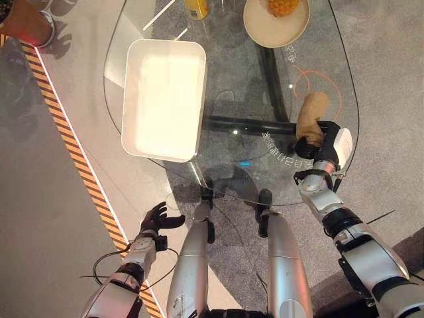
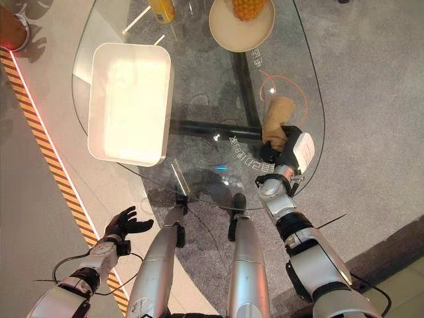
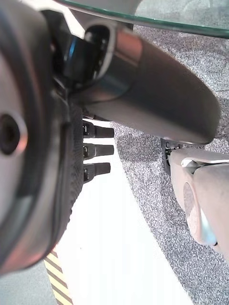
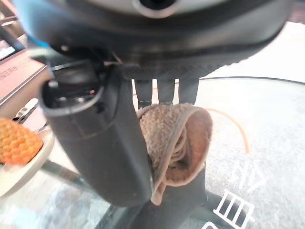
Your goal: Wipe the table with a cloth and put it in the basket.
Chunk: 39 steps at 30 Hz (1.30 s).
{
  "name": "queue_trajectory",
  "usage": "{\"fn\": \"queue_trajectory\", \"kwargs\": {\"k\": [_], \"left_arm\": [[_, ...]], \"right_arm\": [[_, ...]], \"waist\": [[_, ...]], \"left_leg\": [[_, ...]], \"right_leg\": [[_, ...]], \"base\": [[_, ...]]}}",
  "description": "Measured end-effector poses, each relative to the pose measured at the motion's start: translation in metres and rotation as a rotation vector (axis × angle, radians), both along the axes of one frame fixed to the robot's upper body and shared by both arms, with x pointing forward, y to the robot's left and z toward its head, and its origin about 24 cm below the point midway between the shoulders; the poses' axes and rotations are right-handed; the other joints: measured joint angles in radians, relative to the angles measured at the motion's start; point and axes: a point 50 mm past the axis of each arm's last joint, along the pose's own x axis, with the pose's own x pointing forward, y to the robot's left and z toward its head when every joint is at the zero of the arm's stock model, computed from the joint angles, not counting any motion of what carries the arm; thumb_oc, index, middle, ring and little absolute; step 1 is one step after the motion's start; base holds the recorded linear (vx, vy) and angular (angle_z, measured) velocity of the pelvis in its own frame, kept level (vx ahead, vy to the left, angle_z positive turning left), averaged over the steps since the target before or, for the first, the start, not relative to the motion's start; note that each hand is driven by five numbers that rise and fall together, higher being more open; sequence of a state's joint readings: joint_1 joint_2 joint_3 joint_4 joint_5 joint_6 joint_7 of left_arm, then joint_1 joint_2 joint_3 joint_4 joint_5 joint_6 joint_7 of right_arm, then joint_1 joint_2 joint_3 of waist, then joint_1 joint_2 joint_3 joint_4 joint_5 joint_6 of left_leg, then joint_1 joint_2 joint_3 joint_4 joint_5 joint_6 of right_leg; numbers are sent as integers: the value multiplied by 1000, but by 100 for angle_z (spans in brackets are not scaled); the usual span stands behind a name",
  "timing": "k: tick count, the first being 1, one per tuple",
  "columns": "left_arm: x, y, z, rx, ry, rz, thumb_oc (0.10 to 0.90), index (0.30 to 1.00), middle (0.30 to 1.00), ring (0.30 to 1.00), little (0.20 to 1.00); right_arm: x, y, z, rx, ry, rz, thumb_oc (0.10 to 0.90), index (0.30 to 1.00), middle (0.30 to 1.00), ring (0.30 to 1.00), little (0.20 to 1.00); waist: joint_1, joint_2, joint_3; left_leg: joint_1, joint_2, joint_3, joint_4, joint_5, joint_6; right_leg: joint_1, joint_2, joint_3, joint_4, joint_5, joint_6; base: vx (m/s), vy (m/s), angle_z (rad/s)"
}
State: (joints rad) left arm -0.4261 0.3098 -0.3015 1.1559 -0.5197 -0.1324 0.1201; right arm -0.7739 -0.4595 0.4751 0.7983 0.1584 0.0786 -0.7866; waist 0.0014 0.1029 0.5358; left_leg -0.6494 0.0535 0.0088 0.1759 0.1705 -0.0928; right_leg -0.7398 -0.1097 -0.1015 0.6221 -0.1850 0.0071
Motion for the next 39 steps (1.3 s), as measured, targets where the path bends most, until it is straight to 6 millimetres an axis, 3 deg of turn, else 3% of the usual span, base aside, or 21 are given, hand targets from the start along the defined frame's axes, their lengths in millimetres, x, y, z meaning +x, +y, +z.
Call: {"fn": "queue_trajectory", "kwargs": {"k": [11,15,22,39], "left_arm": [[2,-13,-2,-31,-5,-16,800,900,900,900,900],[2,-16,-2,-37,-10,-19,800,900,900,900,900],[2,-16,-2,-39,-11,-21,800,900,900,900,900],[3,-28,-3,-68,-13,-36,800,900,900,900,900]], "right_arm": [[2,28,6,-144,51,186,100,300,300,300,200],[2,42,3,-200,75,264,100,300,300,300,200],[1,65,-3,-277,133,403,100,300,300,300,200],[2,83,-4,-407,228,554,100,300,300,300,200]], "waist": [[6,9,0],[22,26,-1],[24,30,-1],[26,43,-2]], "left_leg": [[2,1,-2,-1,10,-5],[5,1,-2,-3,11,-5],[9,-1,-2,-6,11,-9],[19,-1,-2,-19,18,-11]], "right_leg": [[0,0,-2,3,0,-1],[1,0,-2,7,-1,-2],[1,-4,-4,17,-3,-5],[2,-5,-5,23,-6,-7]], "base": [[4,17,0],[3,18,0],[0,0,0],[0,0,0]]}}
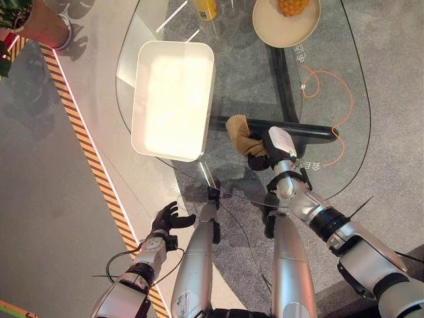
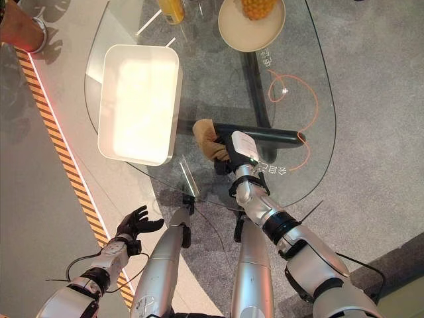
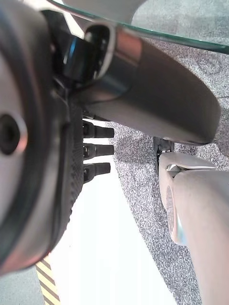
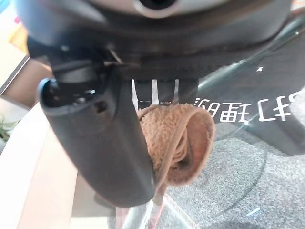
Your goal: Wipe the table with a cloth and put it in the basket.
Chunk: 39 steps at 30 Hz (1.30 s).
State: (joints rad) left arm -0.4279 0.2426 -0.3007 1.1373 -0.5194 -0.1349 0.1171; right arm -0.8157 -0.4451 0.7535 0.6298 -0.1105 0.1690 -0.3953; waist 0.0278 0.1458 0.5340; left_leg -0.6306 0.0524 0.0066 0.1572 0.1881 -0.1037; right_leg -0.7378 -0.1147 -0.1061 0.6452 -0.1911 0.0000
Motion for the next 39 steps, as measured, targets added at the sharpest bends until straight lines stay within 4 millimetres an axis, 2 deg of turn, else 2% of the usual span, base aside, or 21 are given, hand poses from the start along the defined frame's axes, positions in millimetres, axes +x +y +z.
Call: {"fn": "queue_trajectory", "kwargs": {"k": [15,25,33,39], "left_arm": [[0,0,0,0,2,-1,800,900,900,900,900],[1,0,1,1,4,-3,800,900,900,900,900],[0,4,0,9,28,2,800,900,900,900,900],[1,7,2,-2,21,17,800,900,900,900,900]], "right_arm": [[0,1,1,-46,12,15,100,300,300,300,200],[4,-18,2,-10,-64,-107,100,300,300,300,200],[12,-43,21,102,-164,-285,100,300,300,300,200],[16,-70,36,148,-232,-404,100,300,300,300,200]], "waist": [[4,0,0],[28,0,0],[28,0,0],[31,-1,1]], "left_leg": [[0,0,-2,0,1,0],[-1,-3,-21,-1,0,1],[-14,-11,-22,14,1,2],[-26,-15,-26,18,1,3]], "right_leg": [[0,-1,-3,7,-4,-2],[4,-10,-26,17,-14,-13],[7,-19,-29,12,-14,-2],[-1,-23,-33,13,-14,0]], "base": [[0,-1,0],[13,-24,6],[-1,-8,2],[-4,0,2]]}}
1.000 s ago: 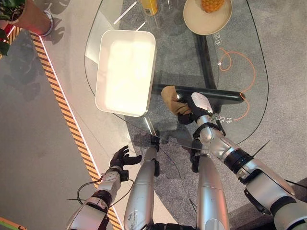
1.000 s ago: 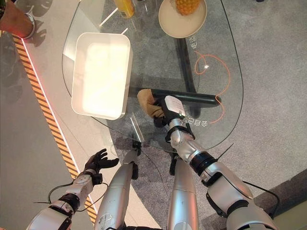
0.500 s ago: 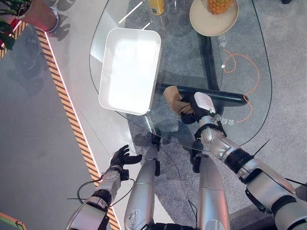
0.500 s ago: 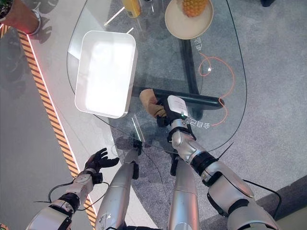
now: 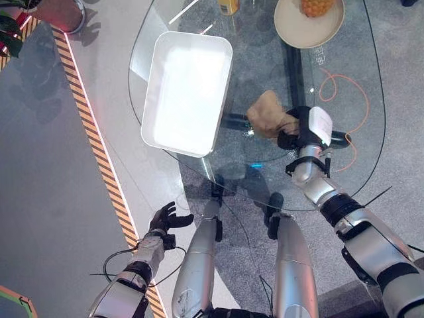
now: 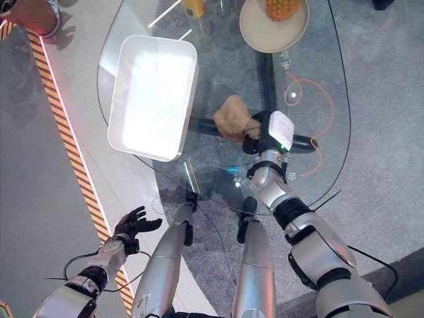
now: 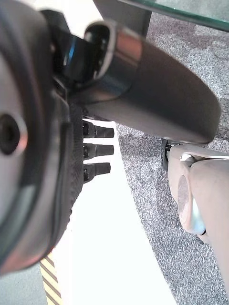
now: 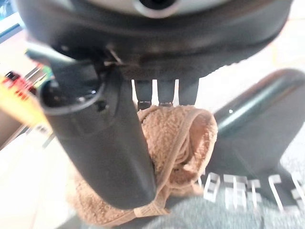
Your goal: Wipe the table with a cloth and put it in the basket.
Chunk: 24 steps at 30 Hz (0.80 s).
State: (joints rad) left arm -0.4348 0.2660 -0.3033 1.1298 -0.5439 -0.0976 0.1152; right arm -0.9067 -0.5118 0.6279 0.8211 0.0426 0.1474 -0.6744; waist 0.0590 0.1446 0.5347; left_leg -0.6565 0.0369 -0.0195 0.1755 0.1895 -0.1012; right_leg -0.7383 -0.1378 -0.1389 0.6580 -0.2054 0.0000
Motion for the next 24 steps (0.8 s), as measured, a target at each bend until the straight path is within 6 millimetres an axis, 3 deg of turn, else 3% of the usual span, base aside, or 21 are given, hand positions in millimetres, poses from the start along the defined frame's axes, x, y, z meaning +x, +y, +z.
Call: {"fn": "queue_trajectory", "kwargs": {"k": [5,16,24], "left_arm": [[1,6,2,11,-7,3,800,900,900,900,900],[2,14,5,13,-15,2,800,900,900,900,900],[8,26,14,37,-32,-2,800,900,900,900,900]], "right_arm": [[-1,-26,7,40,-49,-106,100,300,300,300,200],[-13,-82,0,185,-101,-357,100,300,300,300,200],[-23,-107,-8,244,-99,-470,100,300,300,300,200]], "waist": [[-4,-2,1],[-3,-10,4],[-6,-25,8]], "left_leg": [[-14,-1,-6,3,4,4],[-31,-6,-20,20,-2,6],[-37,-8,-20,22,-2,11]], "right_leg": [[-8,-1,-6,0,0,1],[-7,-4,-15,-7,4,6],[-6,-4,-14,-21,13,15]], "base": [[0,0,0],[5,-12,2],[4,-13,0]]}}
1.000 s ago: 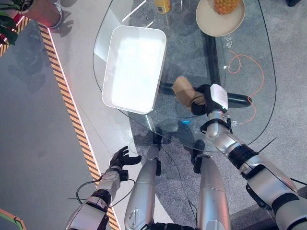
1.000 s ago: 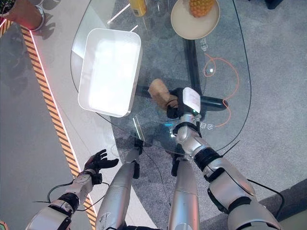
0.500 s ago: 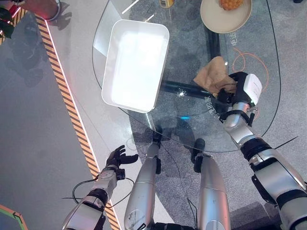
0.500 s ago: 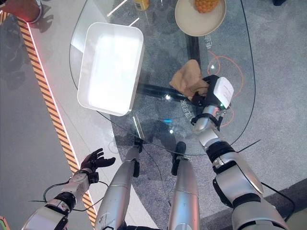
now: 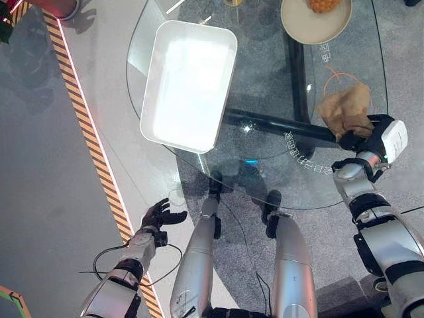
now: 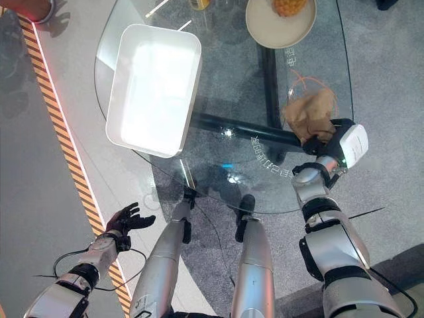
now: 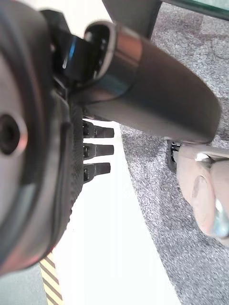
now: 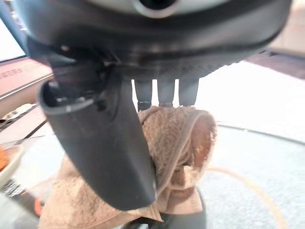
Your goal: Wipe the table with a cloth and put it in the basket.
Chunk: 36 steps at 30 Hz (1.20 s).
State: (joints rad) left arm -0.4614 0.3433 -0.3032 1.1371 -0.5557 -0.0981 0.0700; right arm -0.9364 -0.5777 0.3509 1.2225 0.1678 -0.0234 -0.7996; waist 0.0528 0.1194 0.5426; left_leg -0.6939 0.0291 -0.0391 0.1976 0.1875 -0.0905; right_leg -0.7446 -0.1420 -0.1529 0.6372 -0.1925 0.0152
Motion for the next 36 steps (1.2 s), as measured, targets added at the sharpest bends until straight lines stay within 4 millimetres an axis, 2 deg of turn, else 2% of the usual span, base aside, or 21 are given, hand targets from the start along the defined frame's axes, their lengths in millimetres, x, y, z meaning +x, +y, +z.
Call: {"fn": "queue_trajectory", "kwargs": {"k": [5,15,23,27,30,31,36], "left_arm": [[5,8,7,15,-17,-6,800,900,900,900,900],[2,12,4,20,5,5,800,900,900,900,900],[2,11,4,19,6,4,800,900,900,900,900],[2,11,4,19,4,5,800,900,900,900,900],[4,9,6,15,-7,-1,800,900,900,900,900],[6,7,8,13,-17,-6,800,900,900,900,900],[8,5,11,9,-34,-11,800,900,900,900,900]], "right_arm": [[-3,-5,-2,12,9,-23,100,300,300,300,200],[-4,-8,-4,35,2,-36,100,300,300,300,200],[1,1,0,-63,28,36,100,300,300,300,200],[10,20,10,-159,24,155,100,300,300,300,200],[17,42,19,-243,13,273,100,300,300,300,200],[20,56,22,-290,15,352,100,300,300,300,200],[24,90,28,-369,21,511,100,300,300,300,200]], "waist": [[-1,-6,0],[-3,-6,0],[-9,-6,0],[-27,-6,0],[-32,-6,0],[-29,-6,0],[-17,-6,0]], "left_leg": [[-1,0,0,1,2,5],[0,0,0,0,2,7],[-1,-1,0,-4,1,5],[-5,-1,-1,-5,1,5],[-9,0,-1,-7,2,5],[-9,1,-1,-8,5,4],[-8,0,-1,-23,10,7]], "right_leg": [[2,0,0,-5,3,2],[6,1,-1,-12,7,4],[5,1,-1,-15,8,4],[1,2,-1,-16,8,4],[-6,3,-1,-16,9,3],[-6,4,-1,-15,9,3],[-7,4,-2,-21,8,3]], "base": [[0,0,0],[0,0,0],[0,0,0],[0,0,0],[-8,6,-2],[0,0,0],[0,0,0]]}}
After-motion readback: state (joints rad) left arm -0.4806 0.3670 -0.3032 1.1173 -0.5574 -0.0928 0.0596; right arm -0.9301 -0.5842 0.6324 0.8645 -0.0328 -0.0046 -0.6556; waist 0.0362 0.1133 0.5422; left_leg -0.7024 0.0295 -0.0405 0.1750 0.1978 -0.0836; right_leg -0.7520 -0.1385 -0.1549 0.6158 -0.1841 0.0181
